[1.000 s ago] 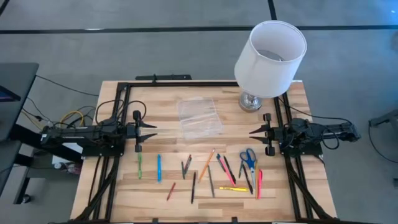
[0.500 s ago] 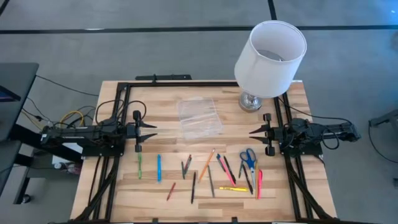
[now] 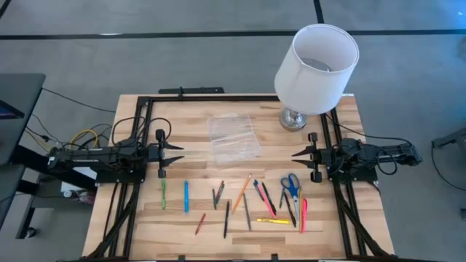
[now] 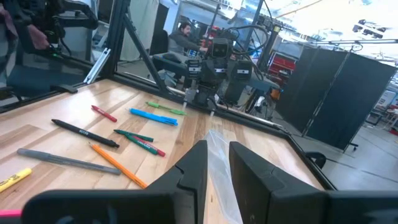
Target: Pick & place school supplies into a supply box
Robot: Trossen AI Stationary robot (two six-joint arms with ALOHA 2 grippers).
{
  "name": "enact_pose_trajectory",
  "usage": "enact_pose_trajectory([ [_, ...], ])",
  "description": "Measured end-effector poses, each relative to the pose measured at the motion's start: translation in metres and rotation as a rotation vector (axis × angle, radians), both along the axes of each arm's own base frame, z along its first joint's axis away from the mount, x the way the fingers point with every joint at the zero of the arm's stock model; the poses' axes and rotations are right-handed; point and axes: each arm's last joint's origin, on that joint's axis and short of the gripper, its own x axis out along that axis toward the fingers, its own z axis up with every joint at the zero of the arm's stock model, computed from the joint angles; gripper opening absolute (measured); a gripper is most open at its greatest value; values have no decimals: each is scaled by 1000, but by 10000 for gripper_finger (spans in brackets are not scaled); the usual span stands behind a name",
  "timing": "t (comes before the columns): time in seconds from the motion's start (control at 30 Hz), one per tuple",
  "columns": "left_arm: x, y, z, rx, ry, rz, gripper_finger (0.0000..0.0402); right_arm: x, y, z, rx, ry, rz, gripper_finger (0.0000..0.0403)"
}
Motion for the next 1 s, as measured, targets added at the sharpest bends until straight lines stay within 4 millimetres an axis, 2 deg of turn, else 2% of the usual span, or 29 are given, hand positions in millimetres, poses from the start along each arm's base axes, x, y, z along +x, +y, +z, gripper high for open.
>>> enact_pose_trajectory([
  [0.17, 0, 0, 0, -5, -1, 0, 132, 0, 0, 0, 0, 0, 0, 63],
  [0.27, 0, 0, 0, -86, -7, -8, 132, 0, 0, 0, 0, 0, 0, 63],
  [0.4, 0, -1, 1, -260, -27, -22, 132, 0, 0, 0, 0, 0, 0, 63],
  [0.6, 0, -2, 2, -653, -62, -53, 132, 0, 0, 0, 0, 0, 0, 63],
  [0.73, 0, -1, 4, -880, -110, -7, 132, 0, 0, 0, 0, 0, 0, 63],
  [0.9, -1, 4, 12, -1060, -278, 83, 132, 0, 0, 1, 0, -9, -2, 63],
  [1.0, -2, 6, 15, -1084, -363, 146, 132, 0, -1, 6, 11, -70, -9, 63],
])
